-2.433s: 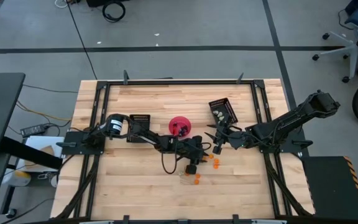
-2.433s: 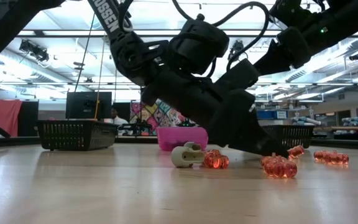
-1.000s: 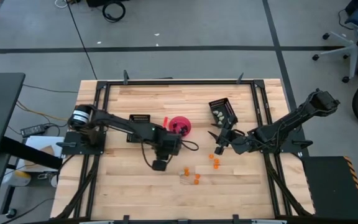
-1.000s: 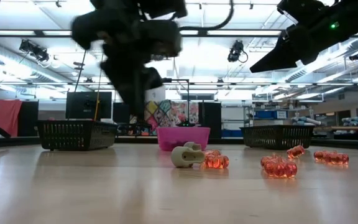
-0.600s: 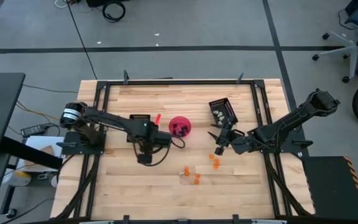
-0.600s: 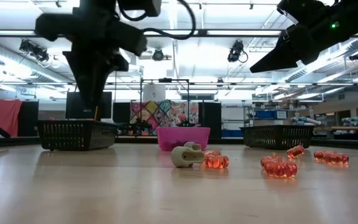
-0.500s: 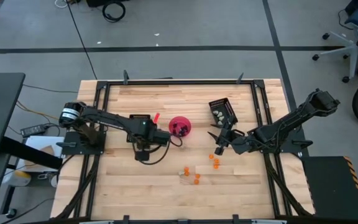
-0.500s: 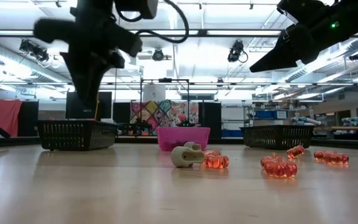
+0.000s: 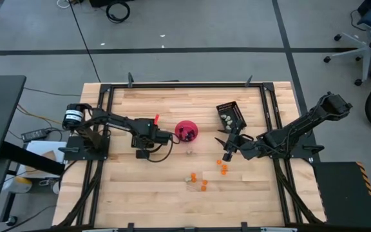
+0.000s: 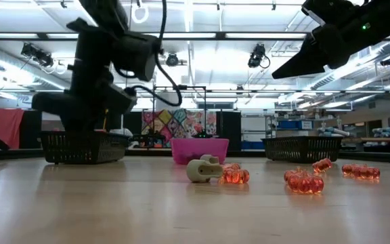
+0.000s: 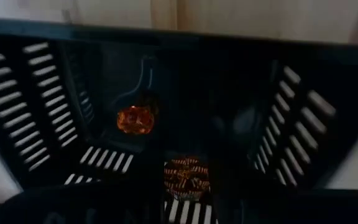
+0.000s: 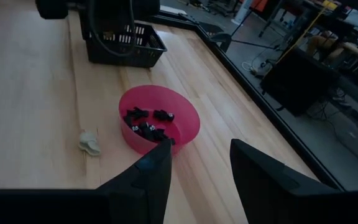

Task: Sort Halloween decoration
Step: Put the orange pumpkin toy into the left black bin, then put the white skull toy into the right black bin, then put the bottom white skull toy into the right black bin

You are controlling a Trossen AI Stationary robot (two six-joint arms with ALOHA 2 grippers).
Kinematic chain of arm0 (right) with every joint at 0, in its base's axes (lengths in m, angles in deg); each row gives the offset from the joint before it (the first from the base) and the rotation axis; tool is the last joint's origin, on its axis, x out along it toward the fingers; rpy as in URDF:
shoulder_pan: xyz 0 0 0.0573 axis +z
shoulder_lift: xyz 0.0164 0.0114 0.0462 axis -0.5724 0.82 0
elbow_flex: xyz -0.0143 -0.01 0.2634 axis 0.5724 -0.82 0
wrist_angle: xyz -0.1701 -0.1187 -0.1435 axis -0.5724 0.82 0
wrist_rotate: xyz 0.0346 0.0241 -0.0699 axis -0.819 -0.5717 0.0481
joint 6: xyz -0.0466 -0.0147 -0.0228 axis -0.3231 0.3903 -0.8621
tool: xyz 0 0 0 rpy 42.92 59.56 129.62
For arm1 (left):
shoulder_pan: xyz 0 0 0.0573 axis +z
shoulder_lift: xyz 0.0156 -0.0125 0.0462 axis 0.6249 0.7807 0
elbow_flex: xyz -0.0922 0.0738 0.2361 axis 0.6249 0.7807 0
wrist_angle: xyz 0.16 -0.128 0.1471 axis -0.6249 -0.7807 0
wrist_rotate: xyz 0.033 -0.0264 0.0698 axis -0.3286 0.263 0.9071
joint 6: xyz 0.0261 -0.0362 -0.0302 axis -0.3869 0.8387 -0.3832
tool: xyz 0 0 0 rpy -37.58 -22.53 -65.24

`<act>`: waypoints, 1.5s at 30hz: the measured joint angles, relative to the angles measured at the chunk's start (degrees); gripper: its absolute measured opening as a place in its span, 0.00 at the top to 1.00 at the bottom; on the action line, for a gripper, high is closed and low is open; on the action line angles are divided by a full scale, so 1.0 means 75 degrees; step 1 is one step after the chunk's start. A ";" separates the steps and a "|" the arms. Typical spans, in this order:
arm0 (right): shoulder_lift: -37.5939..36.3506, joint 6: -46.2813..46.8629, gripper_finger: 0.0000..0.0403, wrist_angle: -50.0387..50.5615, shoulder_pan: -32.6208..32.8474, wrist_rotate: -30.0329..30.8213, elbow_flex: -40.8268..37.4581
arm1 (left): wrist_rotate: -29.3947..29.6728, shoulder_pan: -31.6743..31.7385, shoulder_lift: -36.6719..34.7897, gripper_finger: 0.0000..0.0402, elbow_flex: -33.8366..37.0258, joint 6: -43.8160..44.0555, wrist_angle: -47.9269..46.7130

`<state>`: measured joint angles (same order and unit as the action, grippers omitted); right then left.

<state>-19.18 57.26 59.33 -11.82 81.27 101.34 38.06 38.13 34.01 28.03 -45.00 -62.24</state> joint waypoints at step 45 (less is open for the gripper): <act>0.0000 0.0076 0.59 0.0070 -0.0079 0.0052 0.0000 | -0.2183 -0.1314 0.0612 0.61 -0.1295 -0.2243 0.6403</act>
<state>-19.18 57.83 59.86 -12.41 81.66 101.34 21.68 28.27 38.60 18.32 -61.83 -14.22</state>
